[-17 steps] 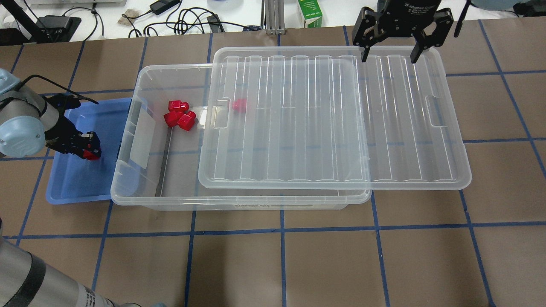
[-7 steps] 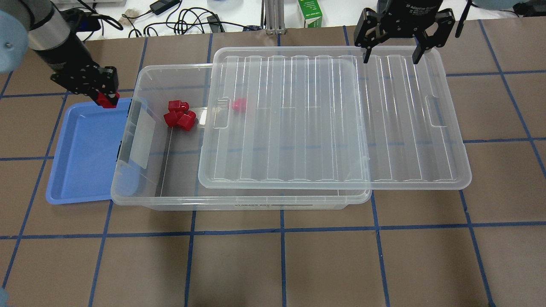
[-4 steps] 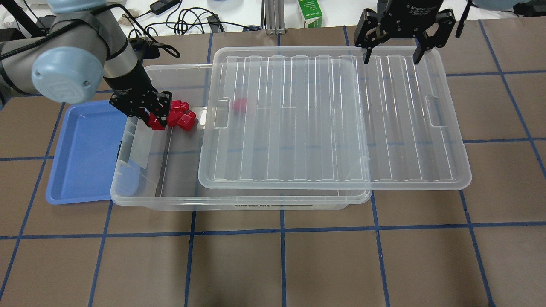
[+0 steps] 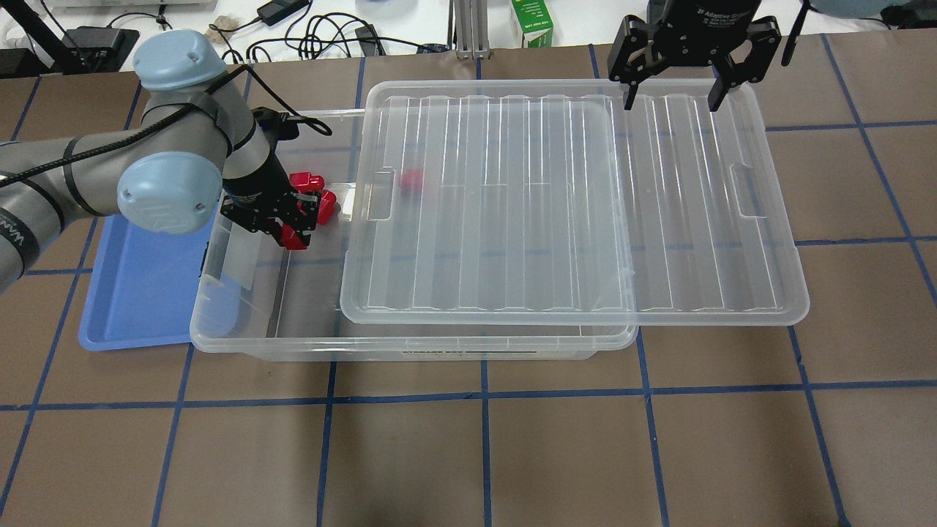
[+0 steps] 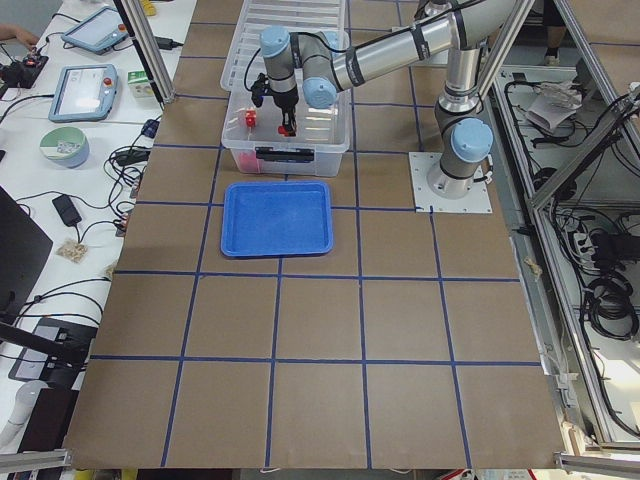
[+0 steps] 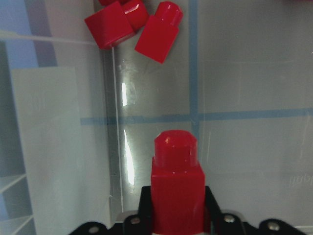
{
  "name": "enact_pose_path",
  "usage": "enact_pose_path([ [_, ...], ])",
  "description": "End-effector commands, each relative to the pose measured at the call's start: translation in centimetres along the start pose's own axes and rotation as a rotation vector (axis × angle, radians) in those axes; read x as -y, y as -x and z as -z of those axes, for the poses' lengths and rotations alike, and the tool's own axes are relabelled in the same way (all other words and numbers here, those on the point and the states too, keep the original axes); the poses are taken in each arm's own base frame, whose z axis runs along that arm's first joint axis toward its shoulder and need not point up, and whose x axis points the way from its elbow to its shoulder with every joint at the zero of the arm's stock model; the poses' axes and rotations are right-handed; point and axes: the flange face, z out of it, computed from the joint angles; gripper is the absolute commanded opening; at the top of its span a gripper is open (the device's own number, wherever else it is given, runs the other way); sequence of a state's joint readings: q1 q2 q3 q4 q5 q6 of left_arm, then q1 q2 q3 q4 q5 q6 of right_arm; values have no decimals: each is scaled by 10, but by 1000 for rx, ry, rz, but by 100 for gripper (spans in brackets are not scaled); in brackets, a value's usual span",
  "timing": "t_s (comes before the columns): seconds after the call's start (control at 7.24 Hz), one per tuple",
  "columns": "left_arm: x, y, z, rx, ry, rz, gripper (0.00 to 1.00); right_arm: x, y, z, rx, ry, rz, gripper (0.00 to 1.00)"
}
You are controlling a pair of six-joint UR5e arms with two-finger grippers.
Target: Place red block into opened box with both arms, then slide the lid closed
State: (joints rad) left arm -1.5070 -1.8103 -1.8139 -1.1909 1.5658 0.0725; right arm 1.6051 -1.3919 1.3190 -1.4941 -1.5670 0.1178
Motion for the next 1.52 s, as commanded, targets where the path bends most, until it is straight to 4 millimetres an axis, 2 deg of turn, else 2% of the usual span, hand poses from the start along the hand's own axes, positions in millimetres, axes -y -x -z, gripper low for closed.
enact_pose_path([
  [0.0,-5,1,-39,2,-41,4,5,3,-8,0,-5,0,8,100],
  [0.14,-7,0,-56,-1,-20,21,6,8,-23,0,-1,1,31,100],
  [0.28,-10,-2,-60,0,-11,47,6,14,-44,0,0,1,31,100],
  [0.41,-14,-2,-68,0,5,59,8,21,-74,-1,5,5,45,100],
  [0.55,-16,-2,-70,5,9,64,75,27,-105,0,-5,5,65,100],
  [0.69,-10,-1,-64,9,-16,55,91,32,-144,-3,-5,12,48,100],
  [0.83,-7,-2,-37,10,-79,52,100,32,-170,-14,0,34,51,100],
  [0.97,-3,-6,-5,13,-99,44,100,32,-180,-18,0,38,53,100],
  [1.24,-3,-7,90,17,-117,38,100,34,-207,-28,-3,48,45,100],
  [1.38,-14,-10,131,16,-110,32,100,38,-232,-39,-12,52,97,100],
])
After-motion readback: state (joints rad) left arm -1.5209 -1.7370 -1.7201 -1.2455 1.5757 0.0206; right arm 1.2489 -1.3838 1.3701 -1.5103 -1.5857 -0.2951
